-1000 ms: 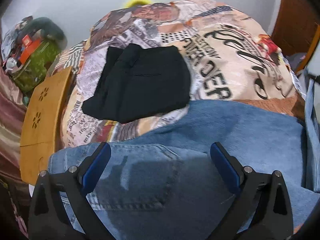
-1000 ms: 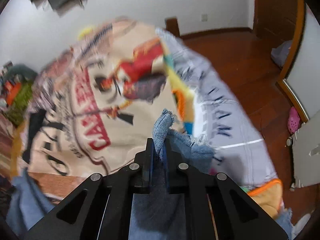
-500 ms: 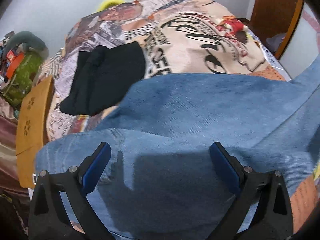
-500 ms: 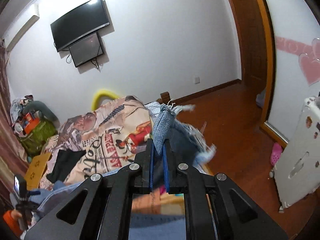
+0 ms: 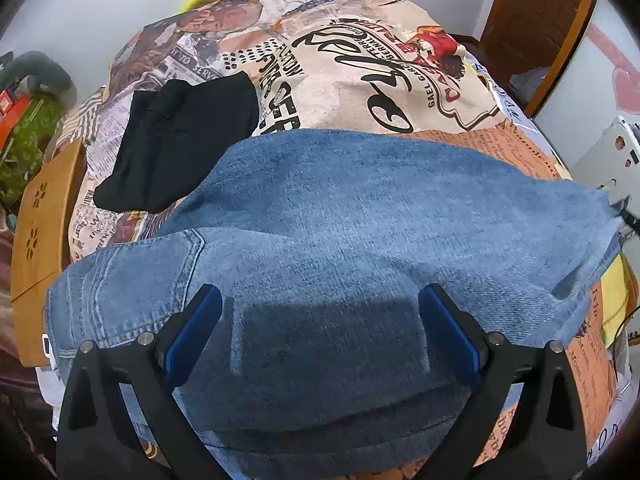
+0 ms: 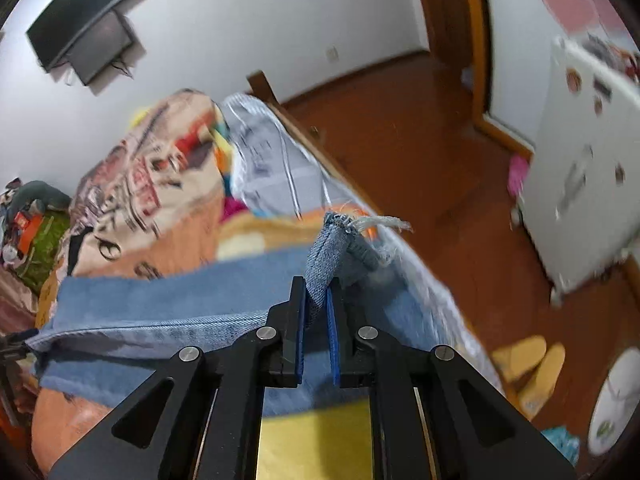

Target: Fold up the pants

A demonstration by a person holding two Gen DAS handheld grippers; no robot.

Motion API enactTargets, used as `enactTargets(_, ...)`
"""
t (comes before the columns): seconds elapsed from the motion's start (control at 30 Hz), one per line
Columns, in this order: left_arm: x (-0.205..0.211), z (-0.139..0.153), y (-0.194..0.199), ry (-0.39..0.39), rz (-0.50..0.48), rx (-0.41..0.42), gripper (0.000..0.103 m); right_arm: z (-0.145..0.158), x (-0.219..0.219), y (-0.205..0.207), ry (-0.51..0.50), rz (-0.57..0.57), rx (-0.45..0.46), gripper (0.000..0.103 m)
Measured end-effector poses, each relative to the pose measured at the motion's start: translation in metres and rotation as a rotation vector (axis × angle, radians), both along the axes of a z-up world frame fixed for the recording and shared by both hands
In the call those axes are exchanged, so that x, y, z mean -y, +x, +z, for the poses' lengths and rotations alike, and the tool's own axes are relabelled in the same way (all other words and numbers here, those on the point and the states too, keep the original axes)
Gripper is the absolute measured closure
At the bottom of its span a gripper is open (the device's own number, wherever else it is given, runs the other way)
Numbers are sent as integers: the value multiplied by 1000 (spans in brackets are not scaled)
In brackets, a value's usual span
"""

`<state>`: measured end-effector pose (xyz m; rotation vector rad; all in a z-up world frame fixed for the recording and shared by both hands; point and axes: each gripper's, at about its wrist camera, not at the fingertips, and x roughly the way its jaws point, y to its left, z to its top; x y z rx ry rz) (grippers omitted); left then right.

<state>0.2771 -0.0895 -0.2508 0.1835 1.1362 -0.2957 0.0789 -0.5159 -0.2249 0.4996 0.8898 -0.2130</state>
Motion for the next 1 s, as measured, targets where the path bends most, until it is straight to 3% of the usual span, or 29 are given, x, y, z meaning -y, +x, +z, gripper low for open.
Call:
enactTargets(0.1,-1,-2,-3,-18,-3,-4,2,-6,0,-8,-8,-22,-38,87)
enactTargets(0.17,-3,-2,-4,-28,-3,-2,2,-2,0,-12,-37,-36,-63,76)
enactTargets(0.4,-19,13,-9,-53,25,76,3,42,-6,-13,-123,-24,-42,74)
enactTargets(0.47,-34,25,-7,-56,61,120,3,56,-18,-4,-153,12,-14,67)
enactTargets(0.73,-124,58,8,-39,250,247,3,104,-117,63,-212,286,139,64)
enactTargets(1.0,-221,47,25,21,425,241,3,110,-231,135,-191,597,188,63)
